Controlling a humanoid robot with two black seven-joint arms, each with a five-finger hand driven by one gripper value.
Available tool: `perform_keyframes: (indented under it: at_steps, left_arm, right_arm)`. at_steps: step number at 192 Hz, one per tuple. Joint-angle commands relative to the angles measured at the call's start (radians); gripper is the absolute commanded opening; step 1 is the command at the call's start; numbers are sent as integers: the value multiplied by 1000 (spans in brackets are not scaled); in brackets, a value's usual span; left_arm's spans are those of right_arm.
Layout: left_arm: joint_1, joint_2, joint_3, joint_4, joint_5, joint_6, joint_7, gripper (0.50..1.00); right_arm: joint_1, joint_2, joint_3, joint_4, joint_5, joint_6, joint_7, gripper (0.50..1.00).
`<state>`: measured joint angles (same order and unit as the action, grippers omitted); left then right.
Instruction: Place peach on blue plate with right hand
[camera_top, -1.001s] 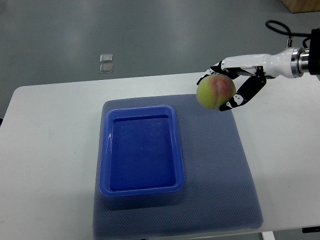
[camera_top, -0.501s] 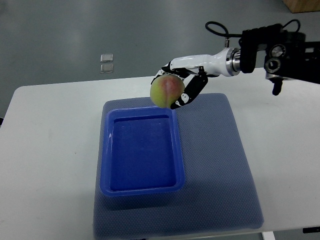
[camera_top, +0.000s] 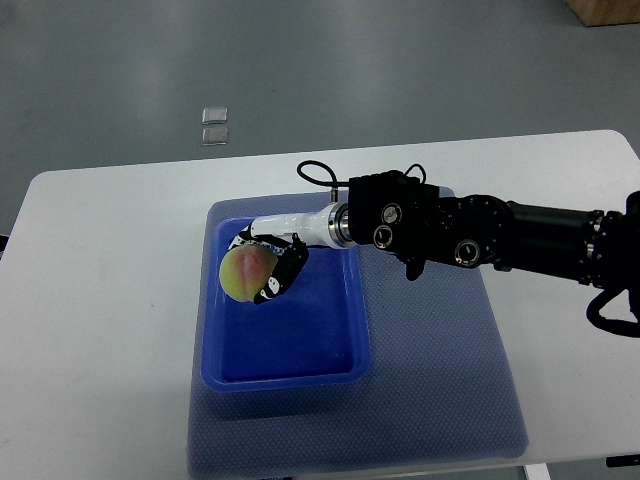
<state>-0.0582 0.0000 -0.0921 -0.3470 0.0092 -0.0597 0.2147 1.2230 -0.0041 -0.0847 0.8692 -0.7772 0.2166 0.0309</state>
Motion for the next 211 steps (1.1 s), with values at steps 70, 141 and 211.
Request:
perform_keyframes:
  at_steps: [70,141,211]
  left_arm:
    - [0,0,0,-4,0,0,0,1000]
    - [0,0,0,-3,0,0,0,1000]
    - [1,0,0,-1,0,0,0,1000]
  right_arm:
    - [-80,4,-7,-56,-96,-6,3,519]
    - [-63,4,2,-52,-85,7,4,932]
    - [9,4,52,-35,-74,12,4,934]
